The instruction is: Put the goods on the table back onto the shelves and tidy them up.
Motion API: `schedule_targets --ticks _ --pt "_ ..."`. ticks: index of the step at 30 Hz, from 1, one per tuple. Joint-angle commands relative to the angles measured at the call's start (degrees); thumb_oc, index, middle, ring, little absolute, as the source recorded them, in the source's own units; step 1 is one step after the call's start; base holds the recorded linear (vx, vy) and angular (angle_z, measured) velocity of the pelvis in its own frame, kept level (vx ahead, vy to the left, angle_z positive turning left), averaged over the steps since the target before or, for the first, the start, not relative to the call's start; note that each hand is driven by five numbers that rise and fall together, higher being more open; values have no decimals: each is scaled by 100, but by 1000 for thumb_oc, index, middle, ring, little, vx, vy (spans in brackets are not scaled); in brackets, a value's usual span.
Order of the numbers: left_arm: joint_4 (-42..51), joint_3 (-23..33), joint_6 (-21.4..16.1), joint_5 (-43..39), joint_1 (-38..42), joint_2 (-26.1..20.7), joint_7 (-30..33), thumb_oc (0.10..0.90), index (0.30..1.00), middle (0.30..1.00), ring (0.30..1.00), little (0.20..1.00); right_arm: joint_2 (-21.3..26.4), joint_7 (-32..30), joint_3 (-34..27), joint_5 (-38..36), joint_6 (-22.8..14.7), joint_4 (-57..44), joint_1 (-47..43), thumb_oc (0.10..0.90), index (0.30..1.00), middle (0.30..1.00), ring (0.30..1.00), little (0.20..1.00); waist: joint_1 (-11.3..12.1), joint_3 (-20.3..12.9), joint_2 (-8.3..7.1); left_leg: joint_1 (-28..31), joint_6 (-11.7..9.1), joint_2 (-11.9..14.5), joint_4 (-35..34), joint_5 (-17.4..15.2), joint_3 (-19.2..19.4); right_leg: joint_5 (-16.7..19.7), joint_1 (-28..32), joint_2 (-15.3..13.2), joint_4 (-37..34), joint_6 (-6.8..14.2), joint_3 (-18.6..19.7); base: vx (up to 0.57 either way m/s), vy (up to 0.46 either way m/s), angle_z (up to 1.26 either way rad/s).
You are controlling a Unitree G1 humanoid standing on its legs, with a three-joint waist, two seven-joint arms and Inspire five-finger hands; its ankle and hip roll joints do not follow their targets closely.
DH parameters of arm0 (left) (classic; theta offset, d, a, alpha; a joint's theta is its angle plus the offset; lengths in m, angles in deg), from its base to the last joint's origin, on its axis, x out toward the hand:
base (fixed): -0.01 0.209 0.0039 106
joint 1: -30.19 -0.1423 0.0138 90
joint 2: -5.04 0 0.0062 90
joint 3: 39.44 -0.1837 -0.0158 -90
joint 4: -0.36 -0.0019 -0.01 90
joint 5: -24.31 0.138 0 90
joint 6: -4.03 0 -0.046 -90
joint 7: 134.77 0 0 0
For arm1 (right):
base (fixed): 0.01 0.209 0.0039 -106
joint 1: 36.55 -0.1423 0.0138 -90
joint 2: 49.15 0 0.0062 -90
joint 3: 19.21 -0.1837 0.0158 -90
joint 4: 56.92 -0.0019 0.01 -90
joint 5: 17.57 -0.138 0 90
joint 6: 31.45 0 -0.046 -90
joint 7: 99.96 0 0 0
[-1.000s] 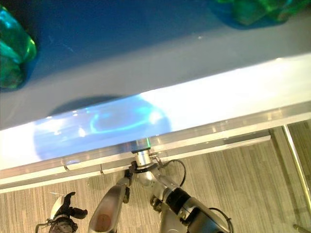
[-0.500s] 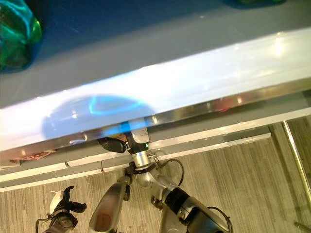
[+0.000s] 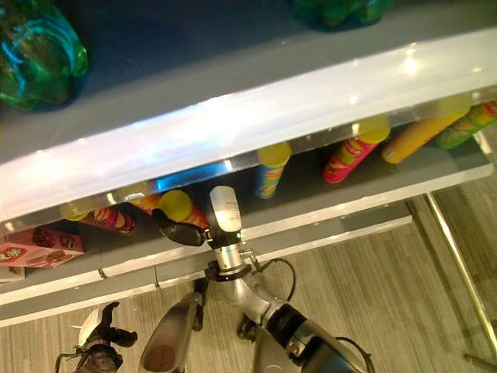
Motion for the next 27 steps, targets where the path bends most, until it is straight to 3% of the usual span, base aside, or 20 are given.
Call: schedule_targets --ticks 1,3,4,5,6,14,17,21,25,27 --pt "-132 64 101 90 -485 -372 280 800 900 900 900 900 -377 -198 74 6 -613 -954 -152 800 900 900 900 900 21 -271 -71 -73 82 9 179 -377 15 940 610 -158 -1439 488 126 71 -34 -5" --pt "-149 105 115 117 -532 -353 282 800 900 900 900 900 -339 -149 49 -16 -626 -1026 -61 800 900 900 900 900 0 -347 -88 -12 75 25 143 -368 27 937 664 -141 -1473 489 133 36 -17 -2" --pt "-182 159 121 143 -586 -329 277 800 900 900 900 900 -274 -110 27 -17 -648 -1139 39 800 900 900 900 900 -20 -420 -89 5 106 49 68 -202 98 1055 681 -147 -1553 457 33 43 -24 -1" --pt "-185 160 122 142 -594 -325 276 800 900 900 900 900 -272 -105 33 -22 -646 -1143 48 800 900 900 900 900 -26 -442 -100 74 59 43 70 -347 47 933 732 -136 -1531 499 111 10 -34 -1" --pt "-225 198 134 165 -665 -297 269 800 900 900 900 900 -225 -79 -10 -35 -665 -1233 145 800 900 900 900 900 -39 -527 -106 99 93 56 -12 -179 95 1059 763 -128 -1618 466 25 53 -30 -4" --pt "-347 352 176 209 -919 -171 246 800 900 900 900 900 -21 72 -191 -94 -715 -1634 470 800 900 900 900 900 -104 -842 -144 489 56 84 -281 -159 157 1041 1073 -72 -1819 505 22 72 -30 -1" --pt "-465 522 222 290 -1177 -12 165 800 900 900 900 900 373 427 -270 -204 -857 -2190 1183 800 900 900 900 900 -238 -1190 -202 910 24 81 -497 -190 230 1020 1413 -1 -2036 556 43 172 -64 -3" --pt "-485 559 240 318 -1265 74 124 800 900 900 900 900 651 516 -400 -197 -866 -2491 1528 800 900 900 900 900 -310 -1311 -213 1049 -6 80 -604 -169 276 1024 1549 34 -2168 579 68 59 -34 -5" --pt "-642 918 256 211 -1536 374 52 800 900 900 900 900 1513 219 -1568 447 -597 -3266 2850 800 900 900 900 900 -557 -1615 -235 1309 -78 115 -966 -37 448 1163 1692 88 -2485 679 148 103 -43 -4" --pt "-658 959 255 198 -1563 431 34 800 900 900 900 900 1590 126 -1787 574 -524 -3333 3052 800 900 900 900 900 -604 -1649 -242 1344 -79 117 -992 -34 482 1190 1701 92 -2516 692 178 74 -17 -21"
